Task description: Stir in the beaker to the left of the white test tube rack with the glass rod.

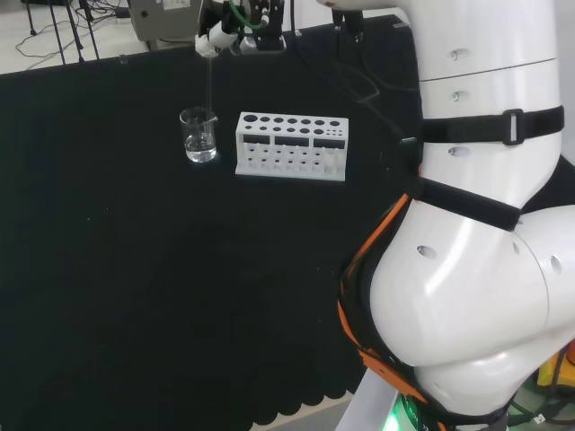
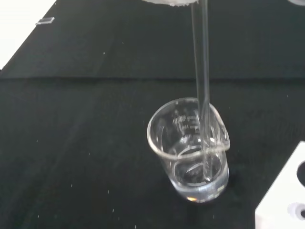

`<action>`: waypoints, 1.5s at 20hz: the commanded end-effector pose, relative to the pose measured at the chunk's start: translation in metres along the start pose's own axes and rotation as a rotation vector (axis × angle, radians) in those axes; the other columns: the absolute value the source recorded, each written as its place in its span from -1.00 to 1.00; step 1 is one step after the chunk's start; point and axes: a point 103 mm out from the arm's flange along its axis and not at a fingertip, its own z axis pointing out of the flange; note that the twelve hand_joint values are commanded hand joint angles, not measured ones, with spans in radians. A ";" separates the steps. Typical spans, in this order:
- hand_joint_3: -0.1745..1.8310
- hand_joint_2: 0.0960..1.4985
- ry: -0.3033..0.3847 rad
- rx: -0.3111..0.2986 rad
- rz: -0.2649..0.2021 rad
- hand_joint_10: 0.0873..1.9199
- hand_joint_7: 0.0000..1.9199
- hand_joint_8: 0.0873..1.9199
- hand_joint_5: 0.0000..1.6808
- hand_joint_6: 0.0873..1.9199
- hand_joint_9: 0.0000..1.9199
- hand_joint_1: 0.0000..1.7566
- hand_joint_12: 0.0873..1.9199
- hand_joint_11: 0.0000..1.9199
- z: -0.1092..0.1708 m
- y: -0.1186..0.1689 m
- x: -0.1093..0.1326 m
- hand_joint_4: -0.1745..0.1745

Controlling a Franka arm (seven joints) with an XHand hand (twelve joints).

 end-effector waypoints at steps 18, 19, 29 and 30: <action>-0.87 0.36 0.003 -0.003 -0.055 -0.48 0.24 -0.03 0.45 -0.78 0.81 0.49 -0.28 0.74 0.000 0.044 0.015 -1.00; -0.87 0.36 0.007 -0.004 -0.047 -0.48 0.24 -0.03 0.45 -0.78 0.81 0.49 -0.28 0.74 -0.003 0.043 0.005 -1.00; -0.87 0.36 -0.045 -0.026 0.041 -0.48 0.24 -0.04 0.45 -0.78 0.81 0.49 -0.28 0.74 -0.026 0.001 -0.021 -1.00; -0.87 0.36 -0.041 -0.031 0.039 -0.48 0.24 -0.04 0.45 -0.78 0.81 0.49 -0.28 0.74 -0.022 -0.003 -0.019 -1.00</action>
